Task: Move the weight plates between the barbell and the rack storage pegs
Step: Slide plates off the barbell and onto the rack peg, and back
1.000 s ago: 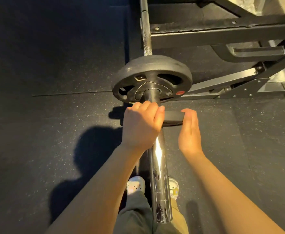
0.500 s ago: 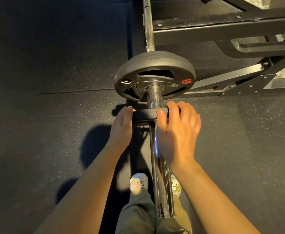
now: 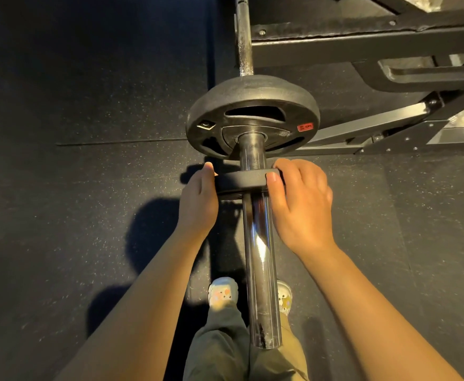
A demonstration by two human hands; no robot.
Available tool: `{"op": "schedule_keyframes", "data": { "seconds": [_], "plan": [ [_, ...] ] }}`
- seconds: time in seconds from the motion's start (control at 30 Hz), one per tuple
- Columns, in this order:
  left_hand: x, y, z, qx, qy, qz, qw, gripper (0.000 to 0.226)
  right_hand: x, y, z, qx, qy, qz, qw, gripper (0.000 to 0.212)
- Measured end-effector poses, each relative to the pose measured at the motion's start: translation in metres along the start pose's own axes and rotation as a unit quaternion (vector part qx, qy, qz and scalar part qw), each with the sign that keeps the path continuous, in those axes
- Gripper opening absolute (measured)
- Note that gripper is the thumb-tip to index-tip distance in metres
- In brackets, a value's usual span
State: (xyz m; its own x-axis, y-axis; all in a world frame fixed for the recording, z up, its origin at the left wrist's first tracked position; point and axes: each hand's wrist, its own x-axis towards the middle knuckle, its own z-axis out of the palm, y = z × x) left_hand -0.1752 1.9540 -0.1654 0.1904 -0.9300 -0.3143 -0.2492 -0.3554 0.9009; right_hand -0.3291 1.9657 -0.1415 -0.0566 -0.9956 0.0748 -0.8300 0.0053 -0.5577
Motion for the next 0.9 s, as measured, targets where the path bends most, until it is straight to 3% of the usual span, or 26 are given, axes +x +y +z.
{"op": "schedule_keyframes", "data": {
  "seconds": [0.13, 0.23, 0.33, 0.47, 0.63, 0.7, 0.77, 0.83, 0.9],
  "plan": [
    [-0.002, -0.006, -0.003, 0.188, 0.021, 0.148, 0.971, 0.045, -0.002, 0.010, 0.014, 0.103, 0.025, 0.048, 0.993, 0.042],
    [-0.009, -0.002, -0.002, 0.298, 0.040, 0.233, 0.925, 0.042, -0.011, 0.025, 0.006, 0.191, -0.026, 0.101, 0.976, 0.028],
    [-0.020, -0.002, 0.006, 0.308, 0.053, 0.272, 0.910, 0.034, -0.025, 0.042, -0.006, 0.240, -0.094, 0.171, 0.951, 0.025],
    [-0.030, -0.016, 0.017, 0.303, 0.031, 0.321, 0.897, 0.038, -0.045, 0.049, -0.004, 0.239, -0.113, 0.224, 0.938, 0.032],
    [-0.035, -0.020, 0.012, 0.114, 0.012, 0.262, 0.958, 0.029, -0.045, 0.041, -0.019, 0.124, -0.154, 0.152, 0.968, 0.045],
    [-0.033, -0.031, 0.002, 0.030, -0.035, 0.140, 0.989, 0.037, -0.045, 0.024, -0.021, 0.033, -0.134, 0.104, 0.985, 0.048],
    [-0.033, -0.046, -0.013, -0.027, -0.094, -0.015, 0.995, 0.042, -0.052, -0.001, -0.020, -0.055, -0.085, 0.053, 0.993, 0.048],
    [-0.034, -0.060, -0.030, -0.004, -0.119, -0.075, 0.990, 0.034, -0.063, -0.027, -0.010, -0.131, -0.055, 0.019, 0.990, 0.038],
    [-0.038, -0.061, -0.042, 0.047, -0.090, -0.051, 0.994, 0.027, -0.075, -0.053, 0.006, -0.204, -0.075, 0.004, 0.976, 0.033]
  ]
}}
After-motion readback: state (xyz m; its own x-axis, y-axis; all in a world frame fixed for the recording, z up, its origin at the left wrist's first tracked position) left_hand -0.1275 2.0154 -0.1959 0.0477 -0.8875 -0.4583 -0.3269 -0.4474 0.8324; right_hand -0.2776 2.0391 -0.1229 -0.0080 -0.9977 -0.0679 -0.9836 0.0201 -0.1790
